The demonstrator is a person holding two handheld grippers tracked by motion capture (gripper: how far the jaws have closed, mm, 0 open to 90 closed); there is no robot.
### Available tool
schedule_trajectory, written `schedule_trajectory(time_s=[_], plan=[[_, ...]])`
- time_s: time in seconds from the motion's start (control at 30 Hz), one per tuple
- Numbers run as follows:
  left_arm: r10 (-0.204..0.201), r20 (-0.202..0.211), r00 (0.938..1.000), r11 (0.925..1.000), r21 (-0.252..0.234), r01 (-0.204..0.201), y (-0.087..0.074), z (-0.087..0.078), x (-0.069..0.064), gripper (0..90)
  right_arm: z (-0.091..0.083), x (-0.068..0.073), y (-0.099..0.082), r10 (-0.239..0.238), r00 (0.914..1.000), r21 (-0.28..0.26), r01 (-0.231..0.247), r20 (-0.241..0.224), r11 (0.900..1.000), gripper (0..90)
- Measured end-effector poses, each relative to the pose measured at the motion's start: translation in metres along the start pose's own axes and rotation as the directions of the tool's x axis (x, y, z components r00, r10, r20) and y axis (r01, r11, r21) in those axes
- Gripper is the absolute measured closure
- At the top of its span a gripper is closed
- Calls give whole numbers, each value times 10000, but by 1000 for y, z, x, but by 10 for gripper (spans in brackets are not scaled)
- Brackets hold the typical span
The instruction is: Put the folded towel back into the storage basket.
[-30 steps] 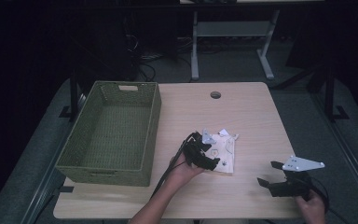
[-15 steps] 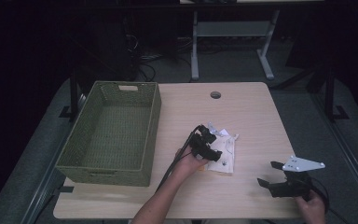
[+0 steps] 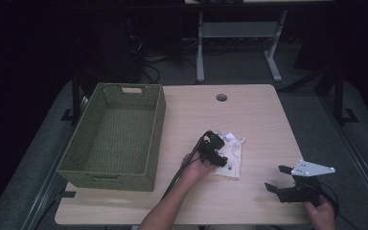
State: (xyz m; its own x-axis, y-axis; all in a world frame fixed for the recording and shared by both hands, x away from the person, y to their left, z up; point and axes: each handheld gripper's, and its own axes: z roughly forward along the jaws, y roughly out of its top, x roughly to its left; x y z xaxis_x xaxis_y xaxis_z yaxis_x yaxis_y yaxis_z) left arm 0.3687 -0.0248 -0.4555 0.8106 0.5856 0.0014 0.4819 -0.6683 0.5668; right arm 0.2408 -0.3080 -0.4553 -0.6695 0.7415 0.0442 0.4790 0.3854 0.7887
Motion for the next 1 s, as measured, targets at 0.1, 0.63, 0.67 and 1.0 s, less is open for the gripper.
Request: schedule_trajectory(time_s=[0.1,0.63,0.67,1.0], plan=[[-91,-29,10000,9999,-82,91,-2,-1,0,438,0,1,0,-16,10000,8,16,-6,10000,137],[-168,-314,9994,9998,-144,164,-2,-3,7,675,0,1,1,-21,10000,-67,21,2,10000,137],[-168,-346,9993,9998,-128,163,-2,-3,7,698,0,2,1,-61,10000,-39,61,-11,10000,137],[-294,-447,9986,9995,-100,289,-1,-3,10,792,-1,3,1,-77,10000,-90,77,0,9999,137]])
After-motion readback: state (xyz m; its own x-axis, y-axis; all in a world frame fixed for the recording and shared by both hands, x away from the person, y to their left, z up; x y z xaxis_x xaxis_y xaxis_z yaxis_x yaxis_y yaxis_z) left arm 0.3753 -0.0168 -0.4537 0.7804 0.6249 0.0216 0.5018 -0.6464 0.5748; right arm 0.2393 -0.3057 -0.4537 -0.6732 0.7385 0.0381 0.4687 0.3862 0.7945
